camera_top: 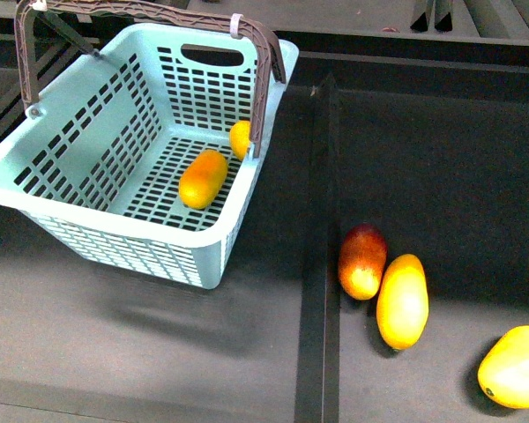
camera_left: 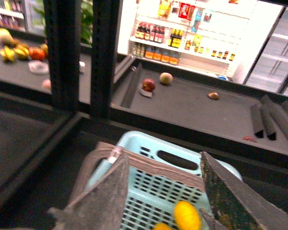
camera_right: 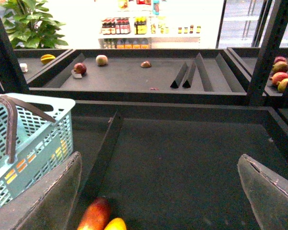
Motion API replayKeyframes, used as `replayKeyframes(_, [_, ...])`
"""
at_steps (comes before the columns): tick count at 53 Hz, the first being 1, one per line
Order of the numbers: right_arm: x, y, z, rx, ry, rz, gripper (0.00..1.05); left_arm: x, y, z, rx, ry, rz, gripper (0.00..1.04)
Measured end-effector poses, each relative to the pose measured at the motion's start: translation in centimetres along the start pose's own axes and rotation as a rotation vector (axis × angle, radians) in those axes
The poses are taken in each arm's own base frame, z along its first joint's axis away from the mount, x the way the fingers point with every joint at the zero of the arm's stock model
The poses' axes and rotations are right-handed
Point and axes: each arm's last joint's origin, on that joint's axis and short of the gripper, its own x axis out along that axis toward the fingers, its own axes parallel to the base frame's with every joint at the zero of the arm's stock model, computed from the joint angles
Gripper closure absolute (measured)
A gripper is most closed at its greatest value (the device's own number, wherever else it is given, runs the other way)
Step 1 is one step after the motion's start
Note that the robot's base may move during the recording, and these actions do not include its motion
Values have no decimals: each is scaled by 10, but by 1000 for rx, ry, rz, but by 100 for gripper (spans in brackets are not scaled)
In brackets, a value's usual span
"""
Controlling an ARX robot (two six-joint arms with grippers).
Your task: Pick lemon and mango into basket
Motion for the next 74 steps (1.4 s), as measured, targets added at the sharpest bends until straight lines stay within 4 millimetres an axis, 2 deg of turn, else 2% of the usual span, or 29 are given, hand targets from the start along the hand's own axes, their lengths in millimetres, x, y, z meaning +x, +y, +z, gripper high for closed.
replayKeyframes(8, [0,0,0,0,0,0,9,-43,24,-11,156,28,-8,100])
replayKeyframes(9, [0,0,0,0,0,0,9,-48,26,-12,162,28,-7,102])
replayKeyframes(19, [0,0,0,0,0,0,9,-86,43,-14,173,17,-1,102])
replayKeyframes(26, [0,0,0,0,0,0,9,-105,50,-21,176,7,-4,102])
replayKeyframes(31, [0,0,0,0,0,0,9,-118,62,-24,178,29,3,102])
replayKeyframes(41, [0,0,0,0,0,0,9,-138,62,-22,179,19,-2,102])
replayKeyframes(53, [0,0,0,0,0,0,9,-154,61,-17,179,5,-3,102])
replayKeyframes(74, [0,0,0,0,0,0,9,-169,61,-14,179,-6,-4,102])
